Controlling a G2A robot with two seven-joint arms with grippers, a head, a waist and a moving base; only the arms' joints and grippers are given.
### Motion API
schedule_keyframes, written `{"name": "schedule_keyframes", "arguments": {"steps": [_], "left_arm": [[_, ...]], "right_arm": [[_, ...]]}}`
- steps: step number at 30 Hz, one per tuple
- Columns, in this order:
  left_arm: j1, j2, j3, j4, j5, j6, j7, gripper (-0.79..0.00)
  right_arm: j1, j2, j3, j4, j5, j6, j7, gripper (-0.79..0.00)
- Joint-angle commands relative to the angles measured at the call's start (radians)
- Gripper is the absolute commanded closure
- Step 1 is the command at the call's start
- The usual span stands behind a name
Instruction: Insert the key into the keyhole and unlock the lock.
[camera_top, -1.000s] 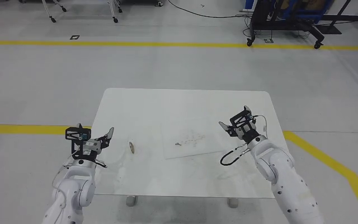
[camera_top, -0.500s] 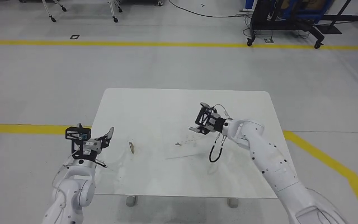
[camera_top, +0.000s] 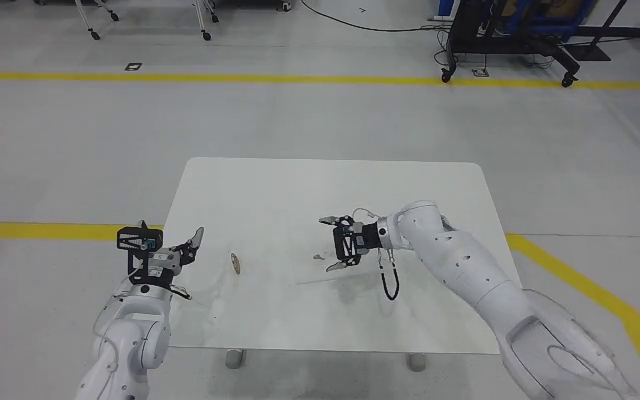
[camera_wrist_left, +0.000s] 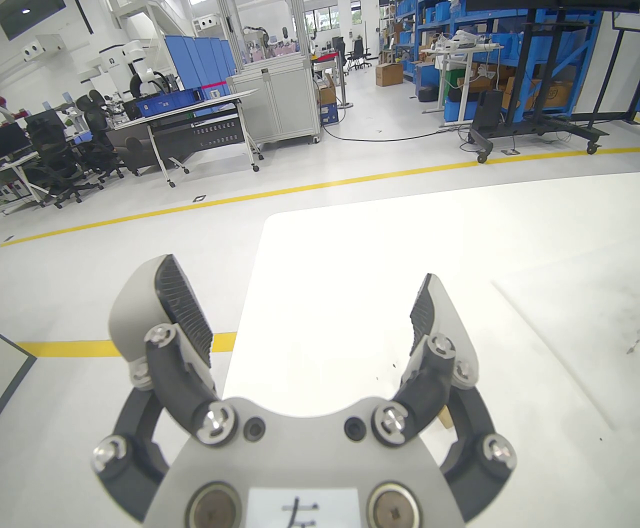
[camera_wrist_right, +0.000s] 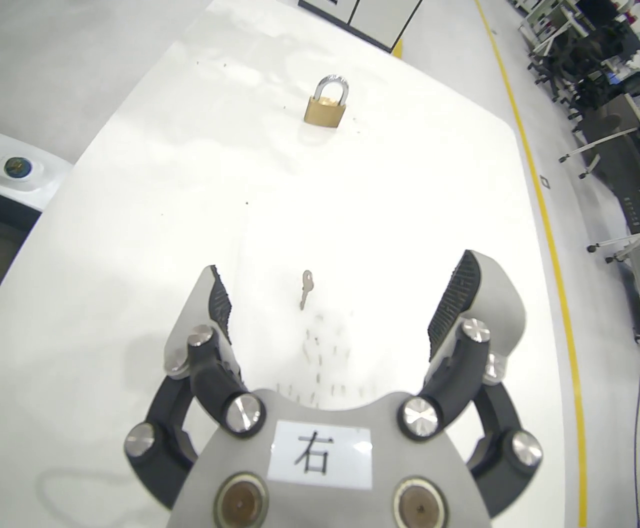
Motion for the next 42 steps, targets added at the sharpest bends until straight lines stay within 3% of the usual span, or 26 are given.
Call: {"name": "schedule_keyframes", "arguments": {"steps": [1,8,13,17,19,27,29,30,37,42], "left_arm": [[0.000,0.000,0.000,0.000,0.000,0.000,0.000,-0.785],[0.000,0.000,0.000,0.000,0.000,0.000,0.000,-0.785],[0.000,0.000,0.000,0.000,0.000,0.000,0.000,-0.785],[0.000,0.000,0.000,0.000,0.000,0.000,0.000,-0.785],[0.000,0.000,0.000,0.000,0.000,0.000,0.000,-0.785],[0.000,0.000,0.000,0.000,0.000,0.000,0.000,-0.785],[0.000,0.000,0.000,0.000,0.000,0.000,0.000,-0.785],[0.000,0.000,0.000,0.000,0.000,0.000,0.000,-0.785],[0.000,0.000,0.000,0.000,0.000,0.000,0.000,-0.785],[0.000,0.000,0.000,0.000,0.000,0.000,0.000,-0.785]], "right_arm": [[0.028,-0.022,-0.032,0.053,0.013,-0.013,0.006,-0.748],[0.094,-0.097,-0.109,0.202,0.075,-0.040,0.030,-0.597],[0.118,-0.142,-0.145,0.287,0.111,-0.053,0.037,-0.606],[0.134,-0.169,-0.173,0.340,0.113,-0.066,0.025,-0.539],[0.139,-0.182,-0.184,0.365,0.119,-0.067,0.022,-0.406],[0.162,-0.220,-0.214,0.450,0.124,-0.070,0.021,-0.215],[0.167,-0.226,-0.218,0.466,0.127,-0.068,0.018,-0.025],[0.169,-0.229,-0.220,0.472,0.127,-0.067,0.015,0.000],[0.185,-0.242,-0.233,0.497,0.121,-0.031,-0.005,0.000],[0.200,-0.237,-0.238,0.490,0.096,0.055,-0.066,0.000]]}}
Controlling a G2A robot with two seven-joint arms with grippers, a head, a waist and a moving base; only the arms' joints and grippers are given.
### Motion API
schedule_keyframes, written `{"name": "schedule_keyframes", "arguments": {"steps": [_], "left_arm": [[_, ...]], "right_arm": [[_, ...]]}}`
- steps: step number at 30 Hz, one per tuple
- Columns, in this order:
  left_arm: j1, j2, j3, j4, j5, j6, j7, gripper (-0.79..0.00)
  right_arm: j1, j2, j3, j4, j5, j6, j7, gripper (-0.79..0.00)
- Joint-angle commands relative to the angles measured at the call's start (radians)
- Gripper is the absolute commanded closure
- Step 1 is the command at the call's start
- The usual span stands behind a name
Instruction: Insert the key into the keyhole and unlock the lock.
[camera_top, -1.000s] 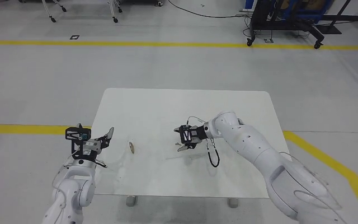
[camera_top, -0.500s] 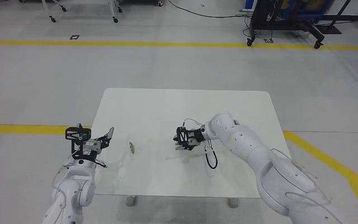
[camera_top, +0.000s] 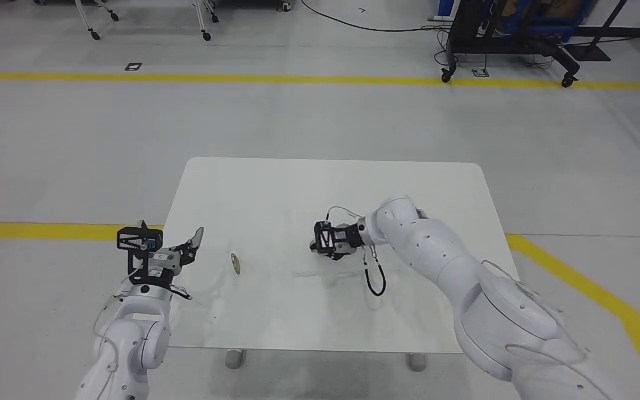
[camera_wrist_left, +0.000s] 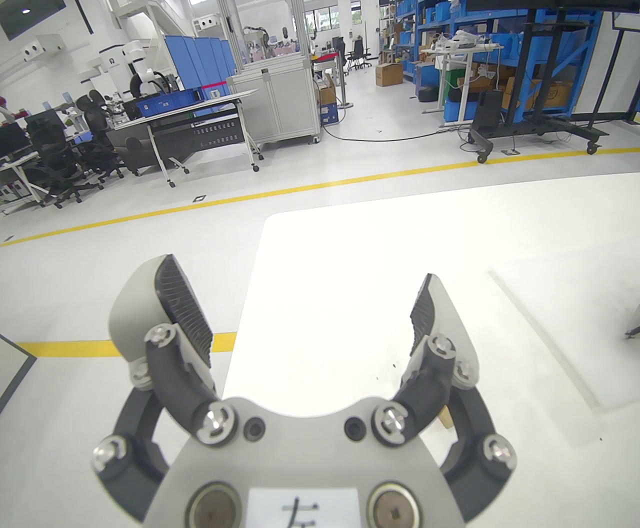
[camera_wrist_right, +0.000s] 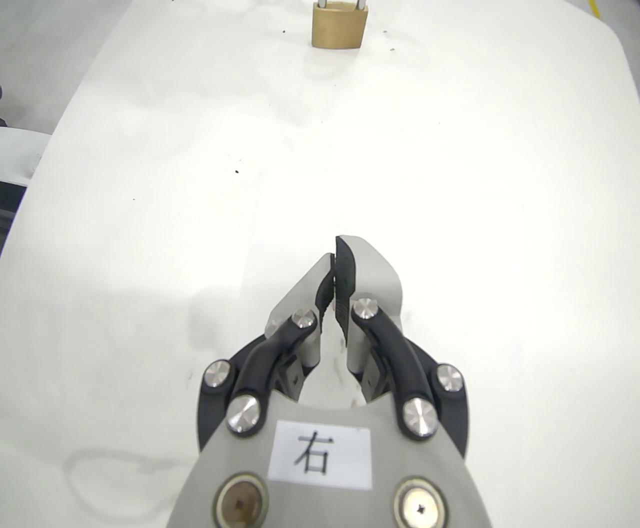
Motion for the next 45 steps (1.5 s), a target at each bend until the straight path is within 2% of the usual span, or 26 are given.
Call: {"name": "schedule_keyframes", "arguments": {"steps": [1,5,15,17,20,26,30,33,36,40,45], "left_arm": [[0.000,0.000,0.000,0.000,0.000,0.000,0.000,-0.785],[0.000,0.000,0.000,0.000,0.000,0.000,0.000,-0.785],[0.000,0.000,0.000,0.000,0.000,0.000,0.000,-0.785],[0.003,0.000,0.018,-0.012,0.046,0.004,-0.007,-0.785],[-0.012,-0.001,0.073,-0.037,0.055,-0.087,-0.064,-0.785],[-0.142,-0.001,0.156,-0.047,0.045,-0.261,-0.269,-0.785],[-0.266,-0.004,0.241,-0.030,0.068,-0.355,-0.468,-0.785],[-0.357,-0.012,0.316,-0.002,0.116,-0.352,-0.566,-0.785],[-0.425,-0.025,0.392,0.038,0.179,-0.303,-0.626,-0.785],[-0.477,-0.041,0.465,0.102,0.167,-0.291,-0.673,-0.785],[-0.532,-0.056,0.515,0.186,0.140,-0.274,-0.750,-0.785]], "right_arm": [[0.000,0.003,0.006,-0.005,0.007,0.042,-0.034,0.000],[0.001,0.012,0.011,-0.009,0.014,0.047,-0.109,0.000],[0.001,0.012,0.011,-0.009,0.014,0.047,-0.109,0.000],[-0.006,0.012,0.014,-0.012,0.020,0.060,-0.102,0.000],[-0.028,0.020,0.032,-0.026,0.057,0.084,-0.103,0.000],[-0.048,0.042,0.026,-0.049,0.025,0.106,-0.153,0.000],[-0.060,0.052,0.027,-0.058,0.018,0.122,-0.178,0.000],[-0.067,0.060,0.030,-0.062,0.019,0.125,-0.190,0.000],[-0.071,0.068,0.028,-0.076,0.009,0.115,-0.220,0.000],[-0.076,0.080,0.032,-0.089,0.006,0.123,-0.237,0.000],[-0.089,0.095,0.045,-0.113,0.015,0.142,-0.227,0.000]]}}
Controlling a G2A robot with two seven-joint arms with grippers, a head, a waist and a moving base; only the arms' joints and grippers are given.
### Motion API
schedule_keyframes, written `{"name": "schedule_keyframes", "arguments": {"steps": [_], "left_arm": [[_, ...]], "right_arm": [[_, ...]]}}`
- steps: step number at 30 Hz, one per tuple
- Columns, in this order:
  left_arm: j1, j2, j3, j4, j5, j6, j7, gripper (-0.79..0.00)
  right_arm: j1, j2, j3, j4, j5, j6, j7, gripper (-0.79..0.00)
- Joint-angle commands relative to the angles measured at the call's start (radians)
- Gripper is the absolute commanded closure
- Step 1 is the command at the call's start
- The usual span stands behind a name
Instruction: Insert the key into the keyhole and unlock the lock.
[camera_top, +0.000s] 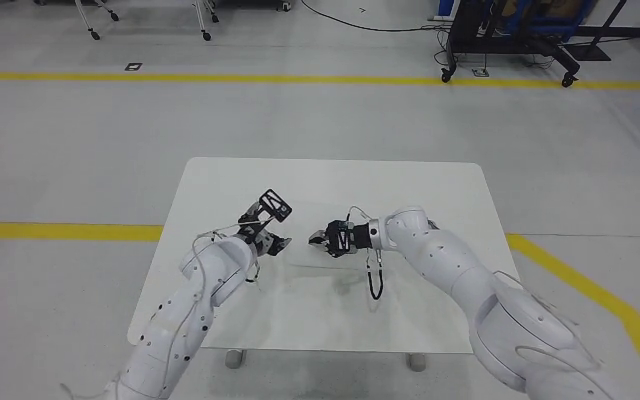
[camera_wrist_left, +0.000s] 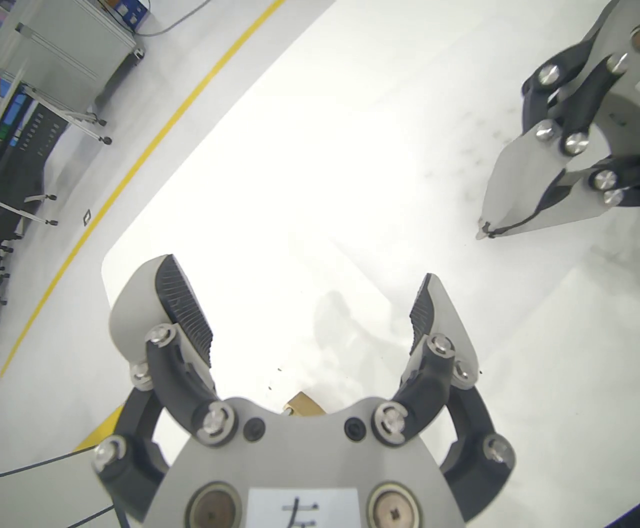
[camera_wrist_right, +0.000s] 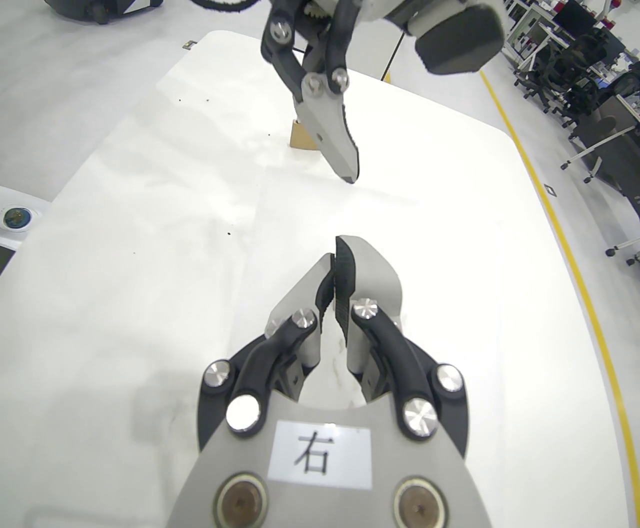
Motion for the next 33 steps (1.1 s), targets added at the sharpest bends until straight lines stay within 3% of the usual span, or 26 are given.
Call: {"name": "schedule_keyframes", "arguments": {"steps": [1,7,13,17,21,28,31,33], "left_arm": [[-0.014,-0.005,0.018,0.027,0.003,0.015,-0.011,-0.785],[-0.042,-0.018,0.058,0.091,0.011,0.035,-0.020,-0.785],[-0.051,-0.022,0.062,0.095,0.016,0.046,-0.008,-0.785],[-0.028,-0.014,0.007,0.047,-0.001,0.049,0.020,-0.785],[0.047,0.004,-0.114,-0.043,-0.074,0.052,0.067,-0.785],[0.047,0.004,-0.114,-0.043,-0.074,0.052,0.067,-0.785],[0.061,0.004,-0.152,-0.008,-0.199,0.017,0.170,-0.785],[0.065,0.004,-0.200,0.037,-0.415,-0.083,0.228,-0.785]], "right_arm": [[-0.006,0.005,0.006,-0.009,0.006,0.005,0.005,0.000],[-0.032,0.030,0.039,-0.030,0.040,0.047,-0.016,0.000],[-0.072,0.065,0.085,-0.048,0.092,0.071,-0.149,0.000],[-0.107,0.092,0.096,-0.105,0.121,0.083,-0.230,0.000],[-0.121,0.116,0.089,-0.156,0.149,0.074,-0.221,0.000],[-0.125,0.115,0.090,-0.158,0.153,0.074,-0.217,0.000],[-0.165,0.122,0.089,-0.272,0.299,0.035,-0.182,0.000],[-0.189,0.129,0.096,-0.346,0.435,0.011,-0.159,0.000]]}}
